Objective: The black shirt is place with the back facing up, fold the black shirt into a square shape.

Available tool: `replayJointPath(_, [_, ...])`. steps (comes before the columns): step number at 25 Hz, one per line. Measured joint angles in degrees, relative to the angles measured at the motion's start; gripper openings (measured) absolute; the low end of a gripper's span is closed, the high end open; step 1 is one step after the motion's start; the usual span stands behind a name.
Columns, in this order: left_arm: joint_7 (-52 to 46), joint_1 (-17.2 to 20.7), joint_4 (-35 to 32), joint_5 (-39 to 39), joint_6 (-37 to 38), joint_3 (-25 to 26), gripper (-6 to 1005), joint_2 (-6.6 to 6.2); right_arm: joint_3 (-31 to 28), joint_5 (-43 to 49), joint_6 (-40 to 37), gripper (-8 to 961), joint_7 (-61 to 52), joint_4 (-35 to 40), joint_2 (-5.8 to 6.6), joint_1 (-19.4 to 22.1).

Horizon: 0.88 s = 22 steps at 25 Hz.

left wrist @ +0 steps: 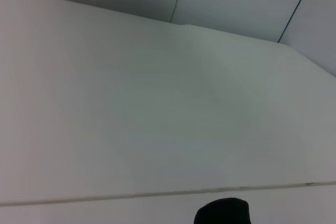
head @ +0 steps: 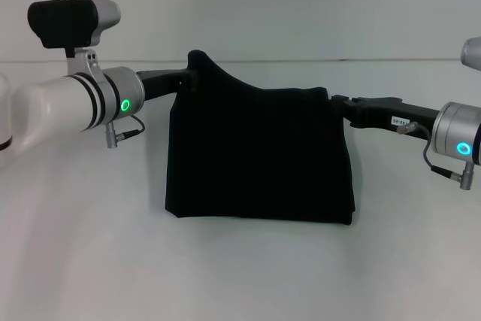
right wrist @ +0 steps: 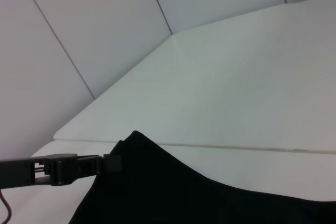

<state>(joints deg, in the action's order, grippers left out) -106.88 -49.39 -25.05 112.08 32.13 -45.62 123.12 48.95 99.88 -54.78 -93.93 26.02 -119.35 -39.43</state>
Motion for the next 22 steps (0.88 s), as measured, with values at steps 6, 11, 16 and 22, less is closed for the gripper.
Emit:
replayJointPath(6, [1.81,-0.1,0.0,0.04,-0.09,-0.17,75,0.0,0.0,-0.05,0.13,7,0.05,-0.11,-0.14,-0.12])
replayJointPath(11, [2.06,-0.17,0.0,0.44,-0.33,-0.84,135,-0.25,0.0,-0.08,0.15,8,0.09,-0.21,-0.17,-0.31])
replayJointPath(16, [0.86,0.88,-2.01,0.65,1.61,-1.65,246,-1.43,-0.14,-0.09,0.2,9,0.4,0.26,-0.18,-0.27])
replayJointPath(22, [-4.09,6.83,-13.48,0.15,15.12,-0.42,446,-1.27,-2.99,-0.08,-1.29,269,1.75,1.06,0.31,0.22])
